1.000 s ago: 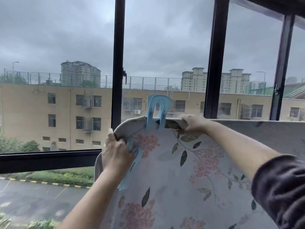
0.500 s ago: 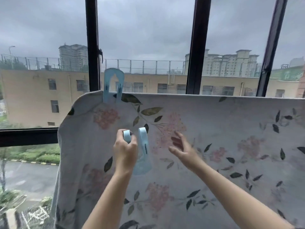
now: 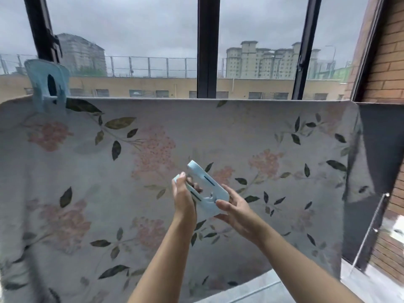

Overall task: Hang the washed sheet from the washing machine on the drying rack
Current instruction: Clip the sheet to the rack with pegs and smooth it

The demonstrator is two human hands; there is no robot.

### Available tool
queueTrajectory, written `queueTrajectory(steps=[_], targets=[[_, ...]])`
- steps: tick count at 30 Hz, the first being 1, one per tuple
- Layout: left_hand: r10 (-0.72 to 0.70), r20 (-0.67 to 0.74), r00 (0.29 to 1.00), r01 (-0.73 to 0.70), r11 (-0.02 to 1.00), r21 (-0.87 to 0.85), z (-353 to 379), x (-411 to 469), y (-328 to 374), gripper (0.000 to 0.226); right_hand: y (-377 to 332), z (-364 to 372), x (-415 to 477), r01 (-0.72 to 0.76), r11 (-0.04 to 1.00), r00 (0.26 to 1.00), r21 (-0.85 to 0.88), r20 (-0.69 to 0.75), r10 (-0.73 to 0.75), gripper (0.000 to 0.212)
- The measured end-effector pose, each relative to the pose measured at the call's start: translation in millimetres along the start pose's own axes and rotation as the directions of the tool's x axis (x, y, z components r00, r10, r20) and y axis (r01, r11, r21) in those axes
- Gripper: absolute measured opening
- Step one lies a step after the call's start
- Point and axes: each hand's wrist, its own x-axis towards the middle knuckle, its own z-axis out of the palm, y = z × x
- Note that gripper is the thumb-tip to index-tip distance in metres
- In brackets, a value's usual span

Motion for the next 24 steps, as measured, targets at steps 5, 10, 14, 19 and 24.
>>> queueTrajectory(steps=[5, 10, 14, 19, 24], targets=[[0.061, 0.062, 0.996, -0.071, 0.984, 0.166, 2, 8, -5, 0.034, 2, -17, 5, 0.010, 1.000, 0.996, -0.003, -0.086, -0.010, 0.075], [0.342, -0.167, 0.925, -0.185, 0.787, 0.589, -38, 59, -1, 0.045, 3, -42, 33, -0.026, 0.998, 0.992, -0.059, -0.123, 0.019, 0.055], [0.417, -0.245, 0.875, -0.077, 0.621, 0.780, -55, 107, 0, 0.067, -16, -53, 75, -0.002, 0.989, 0.992, -0.150, -0.129, -0.018, 0.076], [0.546, -0.161, 0.822, -0.176, 0.512, 0.841, -33, 160, -10, 0.074, -46, -75, 139, 0.069, 0.951, 0.978, -0.300, -0.166, -0.124, 0.046], [0.524, -0.017, 0.851, -0.250, 0.433, 0.866, 33, 208, -51, 0.077, -73, -136, 183, 0.056, 0.882, 0.933, -0.467, -0.290, -0.212, 0.032]])
